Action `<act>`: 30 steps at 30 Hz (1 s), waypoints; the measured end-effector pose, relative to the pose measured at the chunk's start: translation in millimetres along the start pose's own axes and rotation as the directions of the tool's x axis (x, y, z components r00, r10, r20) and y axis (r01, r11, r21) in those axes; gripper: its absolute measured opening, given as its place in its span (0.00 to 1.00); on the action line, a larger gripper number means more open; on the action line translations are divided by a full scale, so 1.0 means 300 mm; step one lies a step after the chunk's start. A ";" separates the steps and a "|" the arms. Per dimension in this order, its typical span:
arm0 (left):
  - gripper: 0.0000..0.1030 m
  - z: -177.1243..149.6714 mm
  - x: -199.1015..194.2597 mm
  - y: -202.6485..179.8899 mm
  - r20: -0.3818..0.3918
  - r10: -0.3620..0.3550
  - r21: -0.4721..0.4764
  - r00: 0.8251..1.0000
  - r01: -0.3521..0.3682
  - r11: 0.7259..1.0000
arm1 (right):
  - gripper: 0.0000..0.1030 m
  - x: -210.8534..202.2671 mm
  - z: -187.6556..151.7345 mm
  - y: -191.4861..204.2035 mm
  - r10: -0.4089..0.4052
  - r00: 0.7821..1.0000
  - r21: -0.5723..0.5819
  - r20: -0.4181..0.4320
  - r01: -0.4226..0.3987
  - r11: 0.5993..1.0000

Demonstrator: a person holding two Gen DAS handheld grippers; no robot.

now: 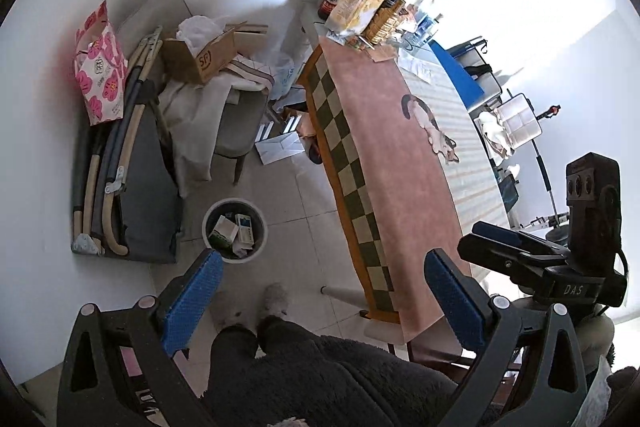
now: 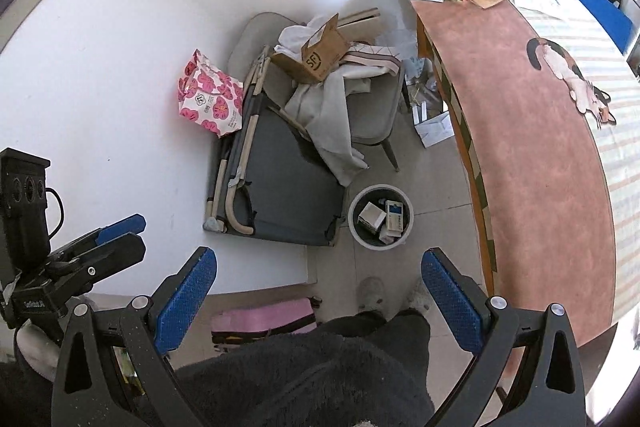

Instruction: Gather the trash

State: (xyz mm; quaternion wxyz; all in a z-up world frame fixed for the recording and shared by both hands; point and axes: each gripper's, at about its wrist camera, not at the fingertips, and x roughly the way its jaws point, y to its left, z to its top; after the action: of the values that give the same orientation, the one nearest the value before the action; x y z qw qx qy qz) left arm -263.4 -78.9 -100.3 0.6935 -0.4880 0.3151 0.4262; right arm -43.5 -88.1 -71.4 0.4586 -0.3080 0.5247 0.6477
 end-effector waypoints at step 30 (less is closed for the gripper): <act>1.00 -0.018 0.000 -0.020 0.002 0.001 -0.023 1.000 -0.001 1.000 | 1.00 0.010 0.025 0.032 0.036 0.998 -0.049 -0.057 -0.038 0.998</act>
State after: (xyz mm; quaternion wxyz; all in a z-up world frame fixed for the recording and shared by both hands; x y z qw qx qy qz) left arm -258.2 -84.8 -99.5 0.6882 -0.4952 0.3096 0.4306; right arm -52.8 -80.5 -68.2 0.4239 -0.3274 0.5267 0.6600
